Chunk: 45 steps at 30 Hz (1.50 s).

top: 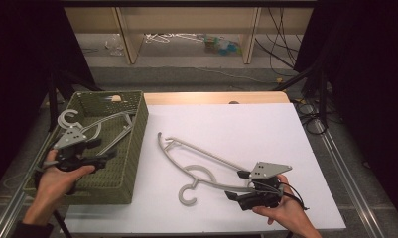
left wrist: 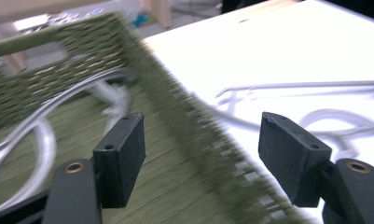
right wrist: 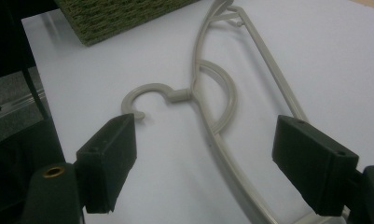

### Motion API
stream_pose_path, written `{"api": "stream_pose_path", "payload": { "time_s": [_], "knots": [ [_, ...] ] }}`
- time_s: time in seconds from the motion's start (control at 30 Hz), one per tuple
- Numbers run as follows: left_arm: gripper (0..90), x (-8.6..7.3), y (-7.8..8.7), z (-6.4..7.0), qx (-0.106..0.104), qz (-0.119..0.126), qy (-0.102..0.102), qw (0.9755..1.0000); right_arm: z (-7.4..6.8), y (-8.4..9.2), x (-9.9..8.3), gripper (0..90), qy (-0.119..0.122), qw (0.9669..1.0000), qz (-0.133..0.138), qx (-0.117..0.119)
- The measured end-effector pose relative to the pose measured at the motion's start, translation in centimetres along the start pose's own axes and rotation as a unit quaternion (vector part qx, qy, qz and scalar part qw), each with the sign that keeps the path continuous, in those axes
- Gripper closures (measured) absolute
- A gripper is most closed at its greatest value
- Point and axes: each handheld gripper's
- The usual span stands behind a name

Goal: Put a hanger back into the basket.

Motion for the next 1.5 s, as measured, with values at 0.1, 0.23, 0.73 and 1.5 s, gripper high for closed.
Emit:
{"api": "stream_pose_path", "payload": {
  "time_s": [0.1,0.23,0.73,1.5],
  "knots": [
    [29.6,-0.1,-0.6,2.1,-0.021,0.021,-0.007,0.9995,0.0,0.0,0.0,22.1,-0.001,1.0,0.0,0.0],
    [27.2,-0.3,-1.5,4.5,-0.057,0.042,-0.009,0.9974,0.1,0.0,-0.1,20.2,-0.007,1.0,0.002,-0.003],
    [18.0,-1.8,-2.5,10.0,-0.121,0.044,-0.076,0.9887,0.1,-0.1,-0.2,18.2,-0.007,0.9999,0.006,-0.003],
    [17.3,-4.4,-4.1,11.9,-0.125,0.052,-0.077,0.9879,0.0,-1.1,-0.3,18.3,0.003,1.0,-0.009,0.003]
  ]
}}
Point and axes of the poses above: each handheld gripper's, and its own axes: y roughly backward along the jaws, x roughly out of its top, z roughly to its right, and after that the axes turned 10 degrees about -z, right-handed
